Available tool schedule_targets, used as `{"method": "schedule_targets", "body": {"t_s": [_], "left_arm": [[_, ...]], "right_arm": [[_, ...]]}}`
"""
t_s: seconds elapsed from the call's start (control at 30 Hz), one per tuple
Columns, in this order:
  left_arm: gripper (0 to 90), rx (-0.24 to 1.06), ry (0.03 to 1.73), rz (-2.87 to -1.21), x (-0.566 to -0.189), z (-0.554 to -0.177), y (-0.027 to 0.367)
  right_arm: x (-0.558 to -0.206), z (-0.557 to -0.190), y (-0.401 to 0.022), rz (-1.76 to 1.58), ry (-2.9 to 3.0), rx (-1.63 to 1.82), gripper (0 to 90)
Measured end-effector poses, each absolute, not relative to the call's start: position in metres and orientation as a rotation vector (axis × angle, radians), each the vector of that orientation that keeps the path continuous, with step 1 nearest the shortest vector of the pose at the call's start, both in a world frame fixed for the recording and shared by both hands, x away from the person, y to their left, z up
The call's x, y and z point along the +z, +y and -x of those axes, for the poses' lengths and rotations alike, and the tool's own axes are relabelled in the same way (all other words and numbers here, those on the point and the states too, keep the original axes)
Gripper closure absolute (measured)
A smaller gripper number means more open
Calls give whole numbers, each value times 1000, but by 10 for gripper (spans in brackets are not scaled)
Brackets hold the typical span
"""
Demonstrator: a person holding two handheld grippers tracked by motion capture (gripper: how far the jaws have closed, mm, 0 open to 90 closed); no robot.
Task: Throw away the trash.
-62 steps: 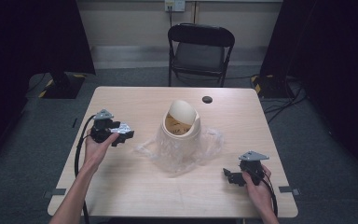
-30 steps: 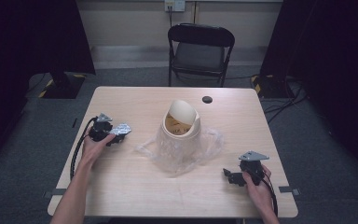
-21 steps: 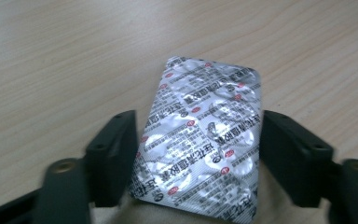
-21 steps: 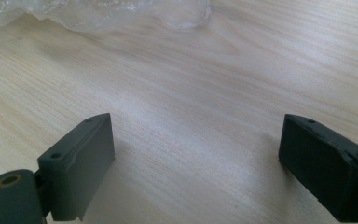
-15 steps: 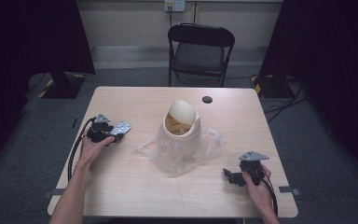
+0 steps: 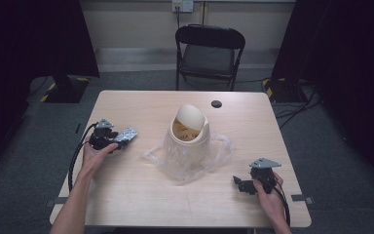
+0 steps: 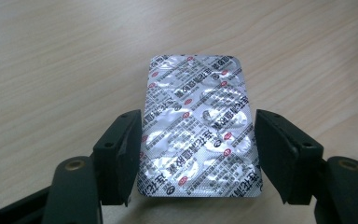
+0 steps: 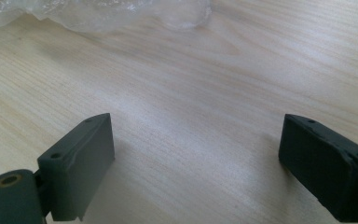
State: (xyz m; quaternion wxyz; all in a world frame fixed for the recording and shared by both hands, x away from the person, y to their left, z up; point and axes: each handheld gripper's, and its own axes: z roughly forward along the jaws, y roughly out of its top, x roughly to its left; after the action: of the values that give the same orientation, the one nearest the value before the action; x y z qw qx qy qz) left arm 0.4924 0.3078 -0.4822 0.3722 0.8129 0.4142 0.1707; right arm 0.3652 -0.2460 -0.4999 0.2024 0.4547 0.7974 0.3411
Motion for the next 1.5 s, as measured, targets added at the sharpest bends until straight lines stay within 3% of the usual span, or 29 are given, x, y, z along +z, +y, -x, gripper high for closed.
{"method": "schedule_targets", "body": {"t_s": [0.6,1.5], "left_arm": [[342,443,980,-2015,-459,-459,305],[342,334,782,-1903,-412,-410,280]], "right_arm": [[-500,-365,-246,-1270,2227,954,97],[-500,-365,-246,-1271,2227,954,96]]}}
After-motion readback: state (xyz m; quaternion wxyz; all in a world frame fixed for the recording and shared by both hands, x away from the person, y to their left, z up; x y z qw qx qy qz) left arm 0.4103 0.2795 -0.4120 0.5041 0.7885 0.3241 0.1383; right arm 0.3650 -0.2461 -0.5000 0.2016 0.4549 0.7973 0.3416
